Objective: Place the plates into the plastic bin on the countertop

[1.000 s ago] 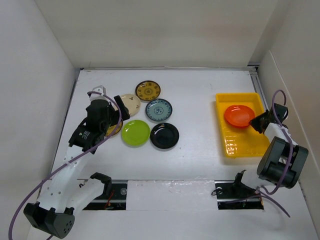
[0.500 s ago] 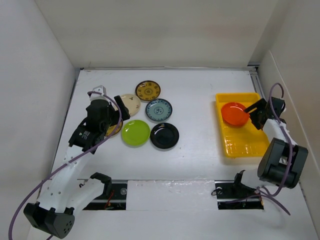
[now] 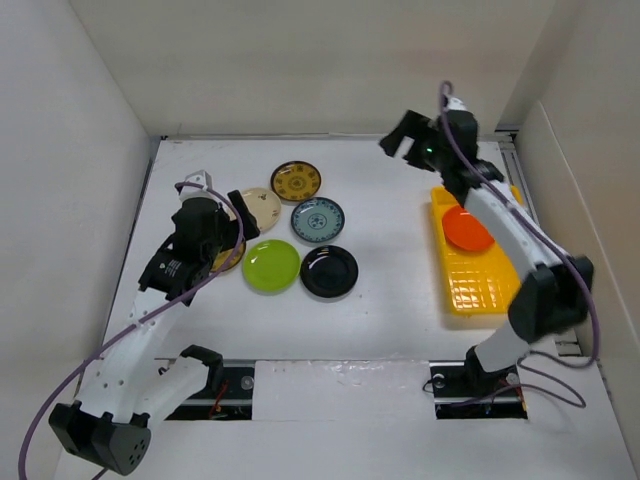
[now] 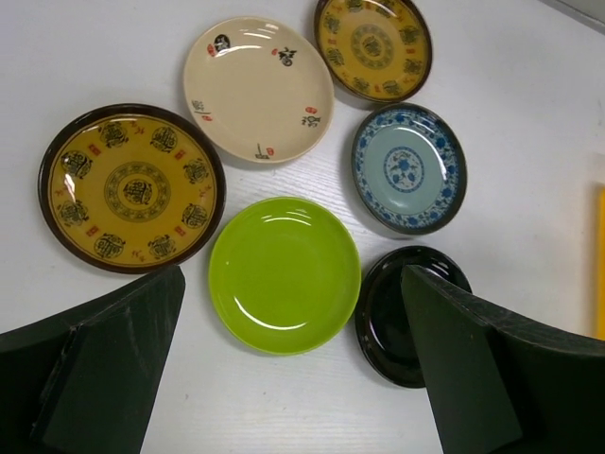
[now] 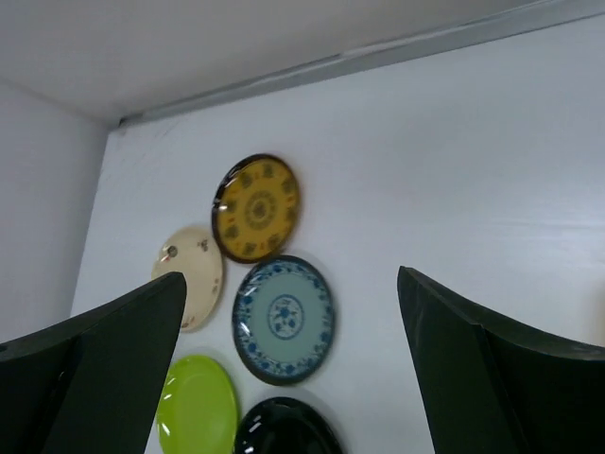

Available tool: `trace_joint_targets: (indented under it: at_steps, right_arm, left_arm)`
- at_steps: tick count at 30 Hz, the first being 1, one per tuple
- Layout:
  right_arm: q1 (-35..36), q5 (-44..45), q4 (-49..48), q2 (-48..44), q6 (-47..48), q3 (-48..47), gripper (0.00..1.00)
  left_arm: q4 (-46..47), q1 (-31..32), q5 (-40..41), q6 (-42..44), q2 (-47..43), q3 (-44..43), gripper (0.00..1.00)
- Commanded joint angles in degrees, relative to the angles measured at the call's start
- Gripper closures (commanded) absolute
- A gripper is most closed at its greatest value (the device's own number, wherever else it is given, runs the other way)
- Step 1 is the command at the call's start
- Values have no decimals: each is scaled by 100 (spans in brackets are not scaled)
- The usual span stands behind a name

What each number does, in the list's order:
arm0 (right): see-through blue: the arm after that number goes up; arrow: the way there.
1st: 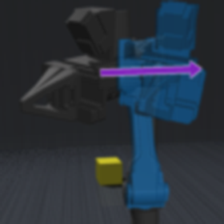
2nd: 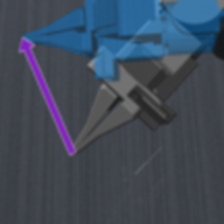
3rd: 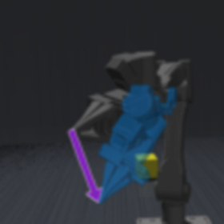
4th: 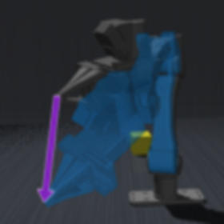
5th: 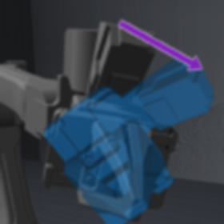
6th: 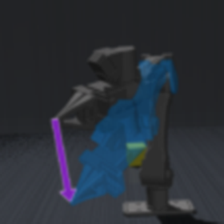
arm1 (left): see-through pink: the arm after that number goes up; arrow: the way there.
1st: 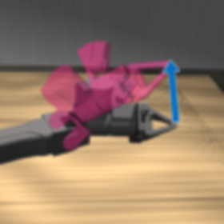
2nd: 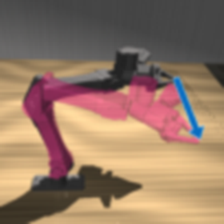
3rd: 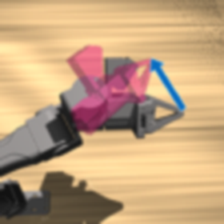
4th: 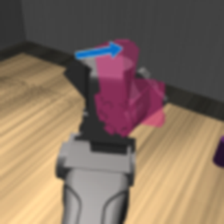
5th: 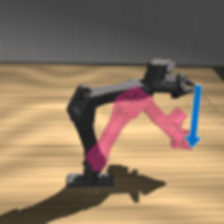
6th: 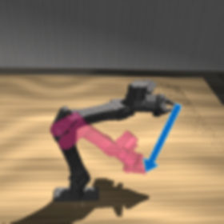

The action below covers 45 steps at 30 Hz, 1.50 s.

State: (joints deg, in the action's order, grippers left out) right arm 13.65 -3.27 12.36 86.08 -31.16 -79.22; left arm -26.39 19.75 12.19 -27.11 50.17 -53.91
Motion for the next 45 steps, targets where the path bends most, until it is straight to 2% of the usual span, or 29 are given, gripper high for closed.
trace_joint_targets:
  at_steps: [1,3,5,7,10,14,17,21,23,25,32,34,36,37,40,44,45]
  right_arm:
    - [470,-820,231,1548,355,-1030,2]
    - [621,-939,477,2539,513,-2024,3]
    - [744,-931,888,3026,637,-2700,3]
    - [797,-1113,891,3405,707,-2774,3]
    - [744,-1781,444,3477,795,-2143,9]
    - [744,-2010,-73,3406,848,-1047,17]
    - [744,-2248,-295,3406,848,-710,19]
    - [806,-2248,-296,3590,848,-595,26]
    - [806,-2319,-401,3660,848,-542,38]
    - [806,-2371,-462,3723,708,-542,45]
    - [806,-2749,-638,4188,488,-699,53]
    - [806,-2836,-700,4328,365,-753,62]
    - [806,-2890,-753,4329,313,-805,71]
    - [806,-2803,-753,4329,312,-753,82]
    - [684,-2180,-692,3909,93,-394,100]
    - [402,-1502,-630,3004,-66,273,100]
    - [323,-1423,-630,2515,-196,441,100]
  left_arm:
    - [12,-312,-92,-110,290,-76,0]
    - [11,-480,-199,-110,598,-137,0]
    - [-94,-481,-6,-110,660,-190,0]
    - [-94,-481,47,-110,608,-120,0]
    - [-33,-481,-6,-110,537,-120,0]
    - [-33,-481,-163,-58,608,-120,0]
    - [-33,-481,-243,-57,660,-120,0]
    - [-33,-481,-243,-57,529,-120,0]
    - [-33,-481,-243,-57,529,-120,0]
    - [-33,-481,-243,-57,529,-120,0]
    - [-33,-481,-243,-57,476,-120,0]
    - [20,-481,-243,-57,476,-67,0]
    - [20,-481,-243,-57,424,-67,0]
    - [20,-481,-243,-57,423,-67,0]
    - [20,-481,-243,-57,423,-67,0]
    - [20,-481,-243,-57,370,-67,0]
    - [20,-481,-243,-57,370,-67,0]
